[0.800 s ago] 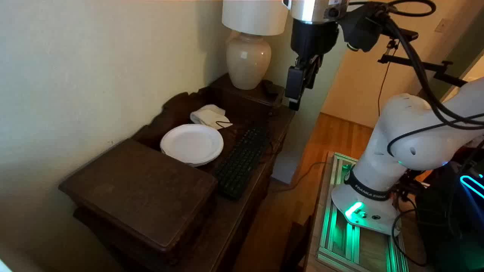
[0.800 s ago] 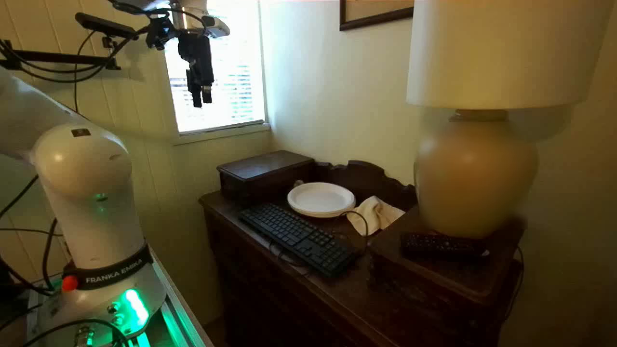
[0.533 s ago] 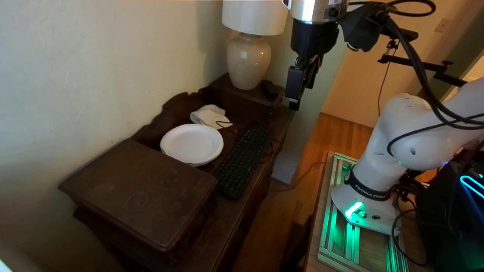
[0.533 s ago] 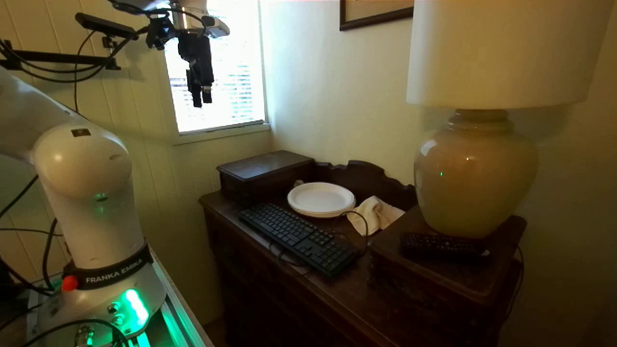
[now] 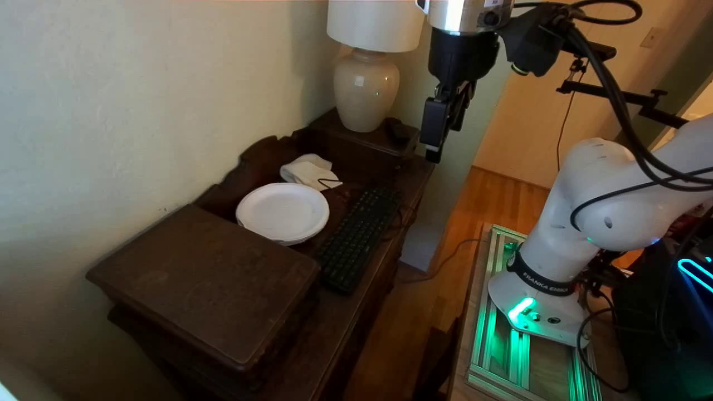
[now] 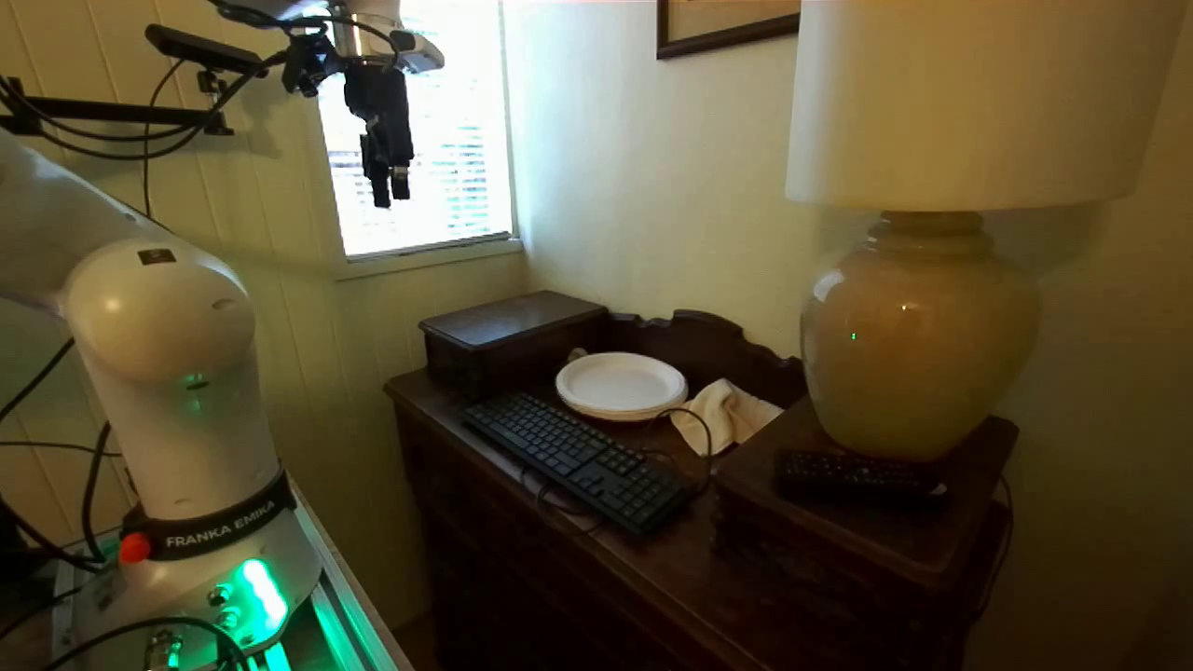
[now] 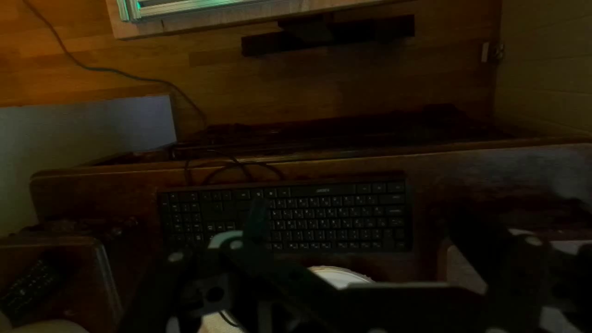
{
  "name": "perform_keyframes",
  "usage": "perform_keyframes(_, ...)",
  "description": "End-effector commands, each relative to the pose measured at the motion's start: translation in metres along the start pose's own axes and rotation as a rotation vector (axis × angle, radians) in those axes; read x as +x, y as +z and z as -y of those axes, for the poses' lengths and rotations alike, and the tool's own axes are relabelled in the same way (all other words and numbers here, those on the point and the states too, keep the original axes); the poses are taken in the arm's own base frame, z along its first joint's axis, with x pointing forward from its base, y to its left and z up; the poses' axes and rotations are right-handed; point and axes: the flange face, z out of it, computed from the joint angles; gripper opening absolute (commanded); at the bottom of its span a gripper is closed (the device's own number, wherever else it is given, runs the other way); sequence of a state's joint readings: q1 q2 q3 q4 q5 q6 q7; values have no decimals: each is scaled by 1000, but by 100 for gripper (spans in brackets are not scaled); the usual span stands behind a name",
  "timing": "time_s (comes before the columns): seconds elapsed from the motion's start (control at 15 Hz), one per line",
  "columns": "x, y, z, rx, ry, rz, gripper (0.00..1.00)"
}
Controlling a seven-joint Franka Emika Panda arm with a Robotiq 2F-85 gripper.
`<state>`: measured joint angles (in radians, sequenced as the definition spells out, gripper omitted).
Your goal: Push the white plates to the right.
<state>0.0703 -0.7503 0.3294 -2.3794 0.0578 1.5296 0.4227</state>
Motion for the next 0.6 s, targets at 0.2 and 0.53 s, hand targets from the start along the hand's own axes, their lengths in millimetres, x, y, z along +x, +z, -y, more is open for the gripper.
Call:
perform_keyframes(0.2,9,0,-4,27,-14,-24,100)
perform_keyframes(0.53,54,2,-31,104,0,-145,100)
